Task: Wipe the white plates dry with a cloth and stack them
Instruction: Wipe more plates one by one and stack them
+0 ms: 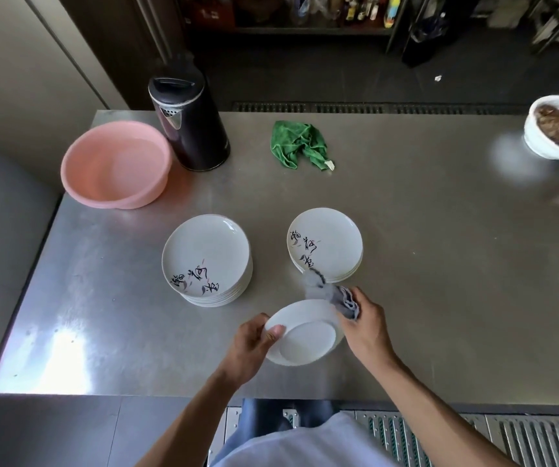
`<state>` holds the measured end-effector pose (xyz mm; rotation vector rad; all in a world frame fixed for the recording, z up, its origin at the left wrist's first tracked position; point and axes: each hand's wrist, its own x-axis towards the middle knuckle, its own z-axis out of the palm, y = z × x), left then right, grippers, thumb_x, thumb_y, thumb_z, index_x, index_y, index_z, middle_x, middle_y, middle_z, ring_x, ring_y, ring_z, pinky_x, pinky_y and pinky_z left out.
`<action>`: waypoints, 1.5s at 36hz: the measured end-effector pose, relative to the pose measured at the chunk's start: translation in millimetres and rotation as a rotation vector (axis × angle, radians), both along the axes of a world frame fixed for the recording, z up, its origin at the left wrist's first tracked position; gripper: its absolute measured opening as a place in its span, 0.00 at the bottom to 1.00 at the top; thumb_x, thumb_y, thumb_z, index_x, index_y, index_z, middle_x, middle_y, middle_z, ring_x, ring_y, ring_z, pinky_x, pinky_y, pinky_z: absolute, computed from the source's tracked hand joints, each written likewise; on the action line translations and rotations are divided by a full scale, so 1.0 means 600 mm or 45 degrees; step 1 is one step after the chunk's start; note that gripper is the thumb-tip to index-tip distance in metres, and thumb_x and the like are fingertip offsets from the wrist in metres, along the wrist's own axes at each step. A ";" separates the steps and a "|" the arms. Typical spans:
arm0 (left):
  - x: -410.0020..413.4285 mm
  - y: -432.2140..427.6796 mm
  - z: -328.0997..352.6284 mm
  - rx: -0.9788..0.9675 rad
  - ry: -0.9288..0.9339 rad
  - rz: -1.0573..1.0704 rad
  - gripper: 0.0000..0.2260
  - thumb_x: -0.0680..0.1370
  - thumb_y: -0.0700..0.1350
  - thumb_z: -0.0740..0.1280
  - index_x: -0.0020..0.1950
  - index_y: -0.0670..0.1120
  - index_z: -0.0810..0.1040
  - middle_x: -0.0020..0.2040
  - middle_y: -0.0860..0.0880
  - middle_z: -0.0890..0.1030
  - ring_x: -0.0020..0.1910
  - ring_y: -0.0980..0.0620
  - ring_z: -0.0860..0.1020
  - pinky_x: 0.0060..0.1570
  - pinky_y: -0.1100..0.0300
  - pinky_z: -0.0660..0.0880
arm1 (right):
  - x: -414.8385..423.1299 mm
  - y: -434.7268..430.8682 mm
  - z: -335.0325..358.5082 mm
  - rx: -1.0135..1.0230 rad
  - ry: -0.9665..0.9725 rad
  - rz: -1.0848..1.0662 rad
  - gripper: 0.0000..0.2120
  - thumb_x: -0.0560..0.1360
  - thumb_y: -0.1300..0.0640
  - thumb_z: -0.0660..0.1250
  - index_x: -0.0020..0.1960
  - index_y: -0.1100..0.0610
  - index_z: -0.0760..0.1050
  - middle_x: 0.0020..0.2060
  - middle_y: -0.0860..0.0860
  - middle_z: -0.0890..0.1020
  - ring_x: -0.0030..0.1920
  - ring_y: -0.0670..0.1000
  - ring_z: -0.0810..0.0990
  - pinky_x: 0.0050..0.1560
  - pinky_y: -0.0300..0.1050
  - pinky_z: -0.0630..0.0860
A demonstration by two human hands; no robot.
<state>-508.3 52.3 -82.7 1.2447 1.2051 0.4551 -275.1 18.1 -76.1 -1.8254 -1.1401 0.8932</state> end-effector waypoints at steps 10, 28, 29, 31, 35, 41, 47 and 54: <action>0.018 -0.034 -0.027 -0.686 -0.267 0.411 0.06 0.82 0.45 0.68 0.57 0.45 0.79 0.49 0.45 0.85 0.45 0.50 0.83 0.42 0.52 0.81 | -0.075 -0.050 -0.056 -0.344 -0.083 0.304 0.26 0.79 0.59 0.64 0.75 0.45 0.67 0.71 0.41 0.71 0.72 0.47 0.70 0.70 0.44 0.69; 0.028 -0.014 -0.031 -0.820 -0.308 0.497 0.09 0.84 0.46 0.65 0.61 0.44 0.78 0.48 0.46 0.85 0.45 0.50 0.83 0.42 0.54 0.82 | -0.080 -0.030 -0.072 -0.462 -0.489 0.643 0.30 0.84 0.44 0.55 0.81 0.55 0.53 0.80 0.49 0.45 0.80 0.50 0.41 0.79 0.44 0.38; 0.028 -0.012 -0.030 -0.816 -0.308 0.497 0.09 0.84 0.46 0.64 0.62 0.43 0.78 0.50 0.45 0.85 0.47 0.49 0.83 0.44 0.53 0.82 | -0.091 -0.028 -0.068 -0.415 -0.473 0.653 0.30 0.84 0.44 0.55 0.81 0.56 0.54 0.80 0.49 0.46 0.80 0.49 0.42 0.79 0.43 0.38; 0.028 -0.008 -0.028 -0.807 -0.303 0.509 0.08 0.85 0.45 0.63 0.61 0.43 0.78 0.50 0.43 0.84 0.48 0.47 0.82 0.46 0.53 0.82 | -0.102 -0.039 -0.060 -0.297 -0.424 0.737 0.29 0.84 0.45 0.56 0.80 0.57 0.56 0.79 0.48 0.49 0.81 0.49 0.45 0.79 0.42 0.41; 0.023 -0.005 -0.029 -0.799 -0.292 0.531 0.09 0.86 0.42 0.61 0.63 0.41 0.78 0.50 0.41 0.83 0.49 0.45 0.81 0.50 0.50 0.81 | -0.079 -0.074 -0.047 -0.210 -0.314 0.920 0.30 0.82 0.36 0.47 0.79 0.49 0.51 0.79 0.41 0.52 0.79 0.40 0.45 0.79 0.41 0.45; 0.022 -0.015 -0.027 -0.774 -0.254 0.508 0.07 0.84 0.44 0.65 0.59 0.45 0.79 0.50 0.44 0.83 0.48 0.48 0.82 0.41 0.53 0.82 | -0.057 -0.079 -0.065 -0.323 -0.338 0.649 0.26 0.84 0.45 0.55 0.79 0.52 0.59 0.78 0.40 0.49 0.80 0.43 0.45 0.79 0.41 0.46; 0.032 -0.021 -0.023 -0.683 -0.239 0.392 0.09 0.83 0.42 0.66 0.62 0.44 0.79 0.52 0.45 0.84 0.49 0.48 0.82 0.50 0.46 0.83 | -0.110 0.001 -0.045 -0.246 -0.384 0.488 0.21 0.85 0.51 0.54 0.75 0.55 0.68 0.77 0.53 0.65 0.78 0.51 0.57 0.76 0.36 0.42; 0.018 -0.020 -0.030 -0.673 -0.191 0.417 0.09 0.83 0.42 0.66 0.62 0.42 0.79 0.50 0.46 0.83 0.48 0.50 0.81 0.44 0.50 0.82 | -0.085 0.019 -0.061 -0.476 -0.346 0.506 0.25 0.85 0.45 0.49 0.81 0.50 0.55 0.81 0.48 0.52 0.81 0.47 0.47 0.79 0.42 0.44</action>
